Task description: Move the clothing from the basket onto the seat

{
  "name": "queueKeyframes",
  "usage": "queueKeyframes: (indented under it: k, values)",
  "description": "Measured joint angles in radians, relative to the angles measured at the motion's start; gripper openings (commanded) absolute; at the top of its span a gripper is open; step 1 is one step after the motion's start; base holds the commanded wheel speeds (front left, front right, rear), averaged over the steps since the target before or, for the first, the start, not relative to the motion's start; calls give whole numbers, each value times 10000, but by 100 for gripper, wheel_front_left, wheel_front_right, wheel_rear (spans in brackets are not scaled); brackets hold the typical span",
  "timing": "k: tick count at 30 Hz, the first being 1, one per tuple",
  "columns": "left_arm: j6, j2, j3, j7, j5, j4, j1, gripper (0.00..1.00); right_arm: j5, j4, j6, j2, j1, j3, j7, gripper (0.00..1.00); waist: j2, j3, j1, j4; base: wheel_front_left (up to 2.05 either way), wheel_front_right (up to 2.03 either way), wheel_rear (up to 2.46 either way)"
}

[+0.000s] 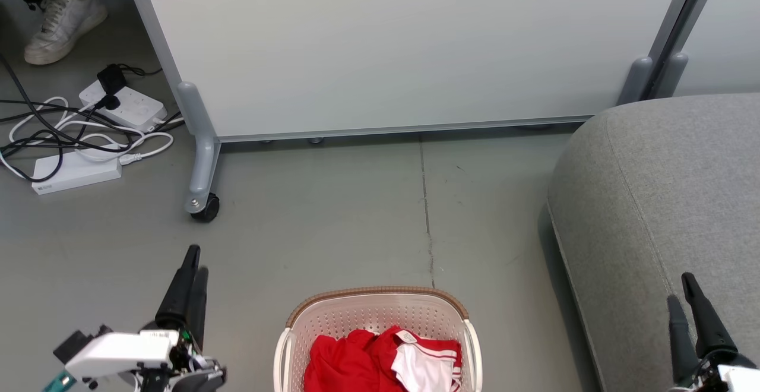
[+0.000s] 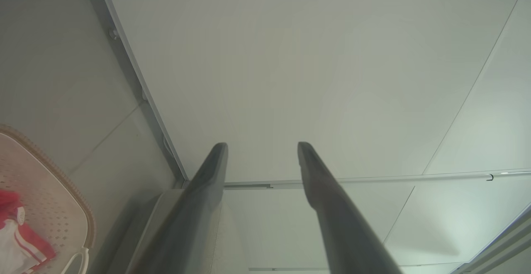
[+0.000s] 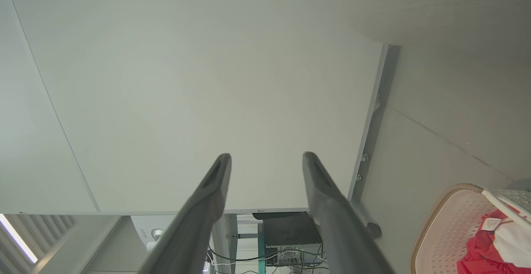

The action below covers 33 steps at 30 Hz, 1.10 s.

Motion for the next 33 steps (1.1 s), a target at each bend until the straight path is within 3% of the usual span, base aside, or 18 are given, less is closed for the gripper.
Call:
queueKeyframes:
  k: [19,33]
  values:
    - [0,-56,81,-924,533,-98,516,100,-1310,209,-10,161,-65,73,-550,100,0,-116,0,-6,0,0,0]
    - [0,-31,558,-1557,1825,-464,538,100,-4297,-186,-8,194,-516,299,-966,100,0,-209,0,40,0,0,0]
